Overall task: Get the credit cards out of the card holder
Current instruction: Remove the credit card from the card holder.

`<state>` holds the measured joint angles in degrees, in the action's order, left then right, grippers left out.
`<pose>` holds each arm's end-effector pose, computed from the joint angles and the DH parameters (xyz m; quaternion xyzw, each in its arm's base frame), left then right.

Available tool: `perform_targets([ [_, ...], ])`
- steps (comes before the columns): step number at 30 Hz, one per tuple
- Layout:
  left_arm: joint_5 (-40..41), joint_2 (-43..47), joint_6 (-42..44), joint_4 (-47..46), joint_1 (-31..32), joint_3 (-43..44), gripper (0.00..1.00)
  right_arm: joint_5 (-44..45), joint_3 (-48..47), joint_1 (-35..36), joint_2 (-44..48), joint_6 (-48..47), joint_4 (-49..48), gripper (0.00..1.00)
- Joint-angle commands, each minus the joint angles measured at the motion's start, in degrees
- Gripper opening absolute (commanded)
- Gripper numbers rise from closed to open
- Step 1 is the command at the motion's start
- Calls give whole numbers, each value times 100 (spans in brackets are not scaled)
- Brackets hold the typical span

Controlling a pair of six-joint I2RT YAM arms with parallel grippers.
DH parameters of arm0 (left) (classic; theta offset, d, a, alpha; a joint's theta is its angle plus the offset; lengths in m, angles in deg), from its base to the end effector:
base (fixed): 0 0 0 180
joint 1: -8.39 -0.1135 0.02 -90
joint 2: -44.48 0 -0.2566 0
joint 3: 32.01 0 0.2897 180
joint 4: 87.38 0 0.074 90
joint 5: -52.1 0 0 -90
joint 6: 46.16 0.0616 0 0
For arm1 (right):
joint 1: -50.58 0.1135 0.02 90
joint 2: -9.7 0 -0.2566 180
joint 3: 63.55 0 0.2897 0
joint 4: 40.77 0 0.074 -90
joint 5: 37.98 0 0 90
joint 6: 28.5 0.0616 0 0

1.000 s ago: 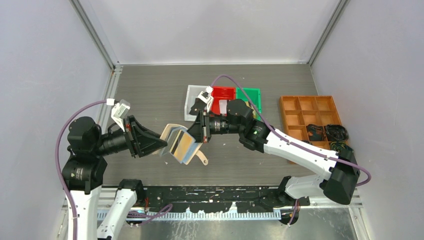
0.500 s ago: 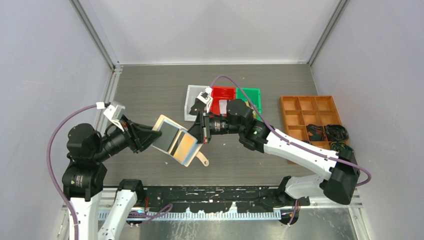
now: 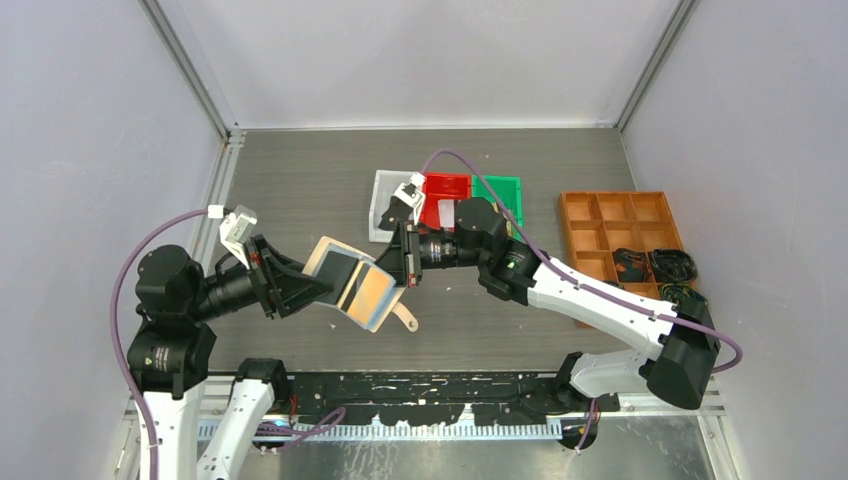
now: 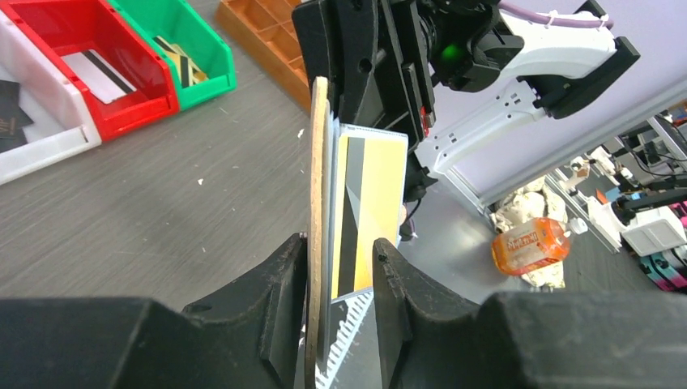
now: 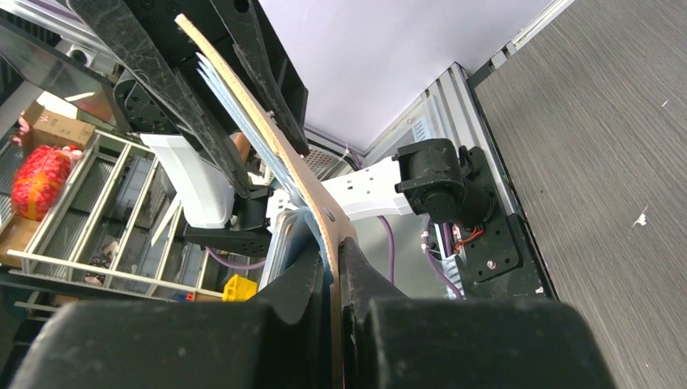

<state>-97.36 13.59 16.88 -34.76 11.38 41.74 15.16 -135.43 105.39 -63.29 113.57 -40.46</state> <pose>0.1130 -0.0590 0.4244 0.1747 0.7159 -0.5109 0.4426 0.1760 0.3137 0.3502 -0.2369 0.6736 0.6669 0.2128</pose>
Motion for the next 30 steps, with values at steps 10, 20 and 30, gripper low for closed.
perform_targets([
  [10, -98, -133, -35, -169, 10, -33, 26, -310, -190, 36, 338, 63, -773, 1],
  [20, -133, -81, -280, -435, 16, 88, 0, -137, -201, -30, 520, -515, 41, 50],
  [30, -34, 38, 391, -40, 11, 298, 0, 547, -662, -1358, 1260, -1090, 2175, 73],
])
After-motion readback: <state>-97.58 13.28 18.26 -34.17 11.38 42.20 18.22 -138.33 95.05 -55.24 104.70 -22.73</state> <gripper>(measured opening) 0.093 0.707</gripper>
